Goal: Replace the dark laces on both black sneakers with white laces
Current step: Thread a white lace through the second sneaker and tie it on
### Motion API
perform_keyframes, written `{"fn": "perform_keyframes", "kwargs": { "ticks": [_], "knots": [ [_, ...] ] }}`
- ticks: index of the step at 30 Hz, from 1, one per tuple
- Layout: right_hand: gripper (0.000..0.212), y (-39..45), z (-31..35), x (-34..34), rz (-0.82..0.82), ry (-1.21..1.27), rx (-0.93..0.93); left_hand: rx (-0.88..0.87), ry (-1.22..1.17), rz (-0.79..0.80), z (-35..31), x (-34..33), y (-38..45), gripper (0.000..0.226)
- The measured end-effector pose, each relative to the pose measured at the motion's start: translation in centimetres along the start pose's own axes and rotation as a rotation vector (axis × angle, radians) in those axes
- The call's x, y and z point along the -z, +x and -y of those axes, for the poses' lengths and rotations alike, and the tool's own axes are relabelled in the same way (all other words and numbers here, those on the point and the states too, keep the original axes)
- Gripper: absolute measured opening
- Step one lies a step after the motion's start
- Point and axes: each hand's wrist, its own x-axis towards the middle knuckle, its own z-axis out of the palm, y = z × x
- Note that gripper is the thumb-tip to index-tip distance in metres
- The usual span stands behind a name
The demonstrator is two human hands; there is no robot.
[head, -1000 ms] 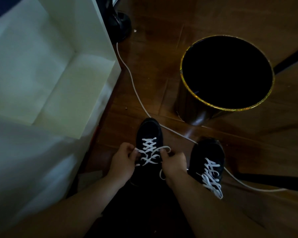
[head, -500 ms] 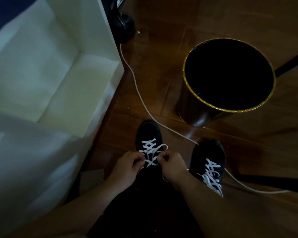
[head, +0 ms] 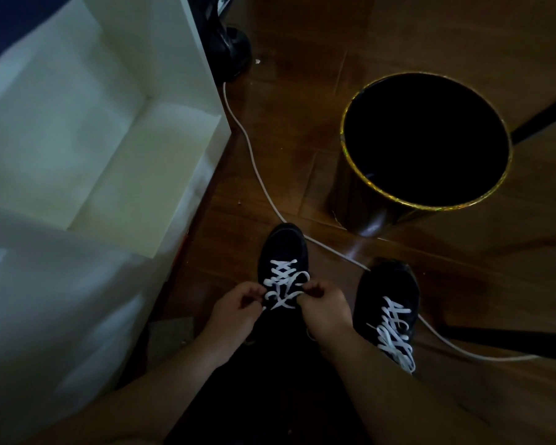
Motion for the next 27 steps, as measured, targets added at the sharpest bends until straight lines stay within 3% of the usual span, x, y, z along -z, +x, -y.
{"fn": "perform_keyframes", "kwargs": {
  "ticks": [4,6,8,9,11,13,15,16,20,23,27],
  "knots": [
    [0.005,0.6,-0.5,-0.8,0.048,0.224,-0.144,-0.027,-0.005,0.054,-0.3,-0.5,0.3,0.011],
    [0.003,0.6,-0.7,-1.1,0.048,0.241,-0.11,-0.077,0.049,0.004,0.3,-0.6,0.7,0.013],
    [0.007,0.4,-0.8,-0.9,-0.004,0.089,0.007,-0.132,0.15,-0.084,0.8,-0.2,1.0,0.013],
    [0.007,0.3,-1.0,-0.7,-0.039,-0.041,0.093,-0.23,0.306,-0.128,1.0,0.2,1.0,0.012],
    [0.007,-0.3,-0.9,-0.3,-0.084,-0.32,0.28,-0.599,0.761,-0.242,1.4,1.5,1.6,0.016],
    [0.009,-0.8,-1.0,0.0,-0.103,-0.569,0.424,-0.82,1.006,-0.31,1.5,3.0,2.2,0.019],
    [0.009,-1.2,-1.2,-0.1,-0.114,-0.562,0.47,-0.726,0.954,-0.318,1.4,3.1,2.3,0.015],
    [0.007,-1.3,-1.1,-0.3,-0.118,-0.46,0.433,-0.587,0.816,-0.294,1.5,2.5,2.0,0.009],
    [0.022,-0.2,-1.2,-1.6,-0.075,-0.039,0.057,0.136,-0.048,-0.075,1.0,-0.3,0.9,0.015],
    [0.026,0.7,-1.8,-2.7,-0.058,0.039,-0.007,0.226,-0.214,-0.068,1.0,-0.8,1.3,0.019],
    [0.02,1.3,-2.1,-2.9,-0.07,0.042,0.006,0.175,-0.305,-0.082,0.6,-1.1,1.5,0.015]
  ]
}}
